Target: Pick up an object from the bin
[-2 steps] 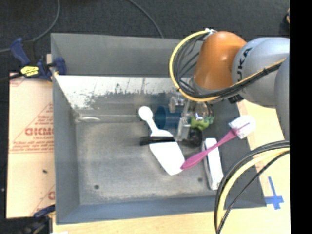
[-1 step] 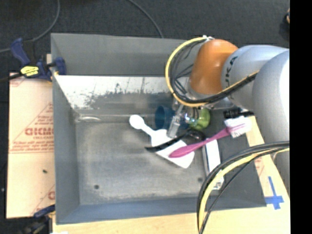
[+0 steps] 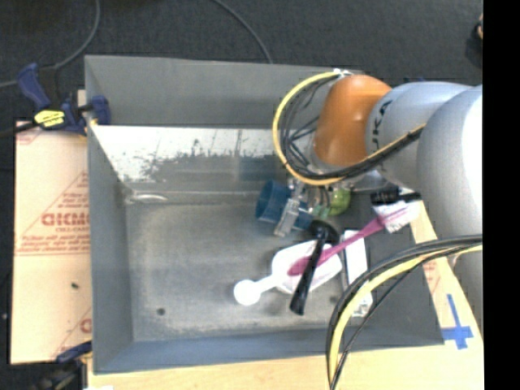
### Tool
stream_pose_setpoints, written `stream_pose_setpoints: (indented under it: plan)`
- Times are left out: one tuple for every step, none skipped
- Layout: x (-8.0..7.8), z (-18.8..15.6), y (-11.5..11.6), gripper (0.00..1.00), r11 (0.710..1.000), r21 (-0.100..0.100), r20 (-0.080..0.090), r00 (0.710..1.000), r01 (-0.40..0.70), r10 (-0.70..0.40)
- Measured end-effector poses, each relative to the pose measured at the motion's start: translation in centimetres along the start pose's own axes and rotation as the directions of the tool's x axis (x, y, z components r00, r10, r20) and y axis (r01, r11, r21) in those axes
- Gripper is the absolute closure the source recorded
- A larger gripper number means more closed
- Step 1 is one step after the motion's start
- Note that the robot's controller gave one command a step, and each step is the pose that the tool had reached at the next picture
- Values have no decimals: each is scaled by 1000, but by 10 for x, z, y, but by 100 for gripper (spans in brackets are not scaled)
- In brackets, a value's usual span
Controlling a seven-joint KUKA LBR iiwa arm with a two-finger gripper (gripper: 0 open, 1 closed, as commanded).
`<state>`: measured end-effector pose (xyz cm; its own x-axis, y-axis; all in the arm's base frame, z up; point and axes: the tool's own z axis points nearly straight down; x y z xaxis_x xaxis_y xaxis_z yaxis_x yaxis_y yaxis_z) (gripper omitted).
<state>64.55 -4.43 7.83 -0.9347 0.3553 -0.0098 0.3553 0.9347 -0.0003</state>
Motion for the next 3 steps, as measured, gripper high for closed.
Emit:
stream_pose_setpoints:
  plan:
    - [0, 0, 0, 100, 1000, 0, 0, 1000, 2, -2]
    - [0, 0, 0, 100, 1000, 0, 0, 1000, 3, -3]
    - [0, 0, 0, 100, 1000, 1, 0, 1000, 4, -4]
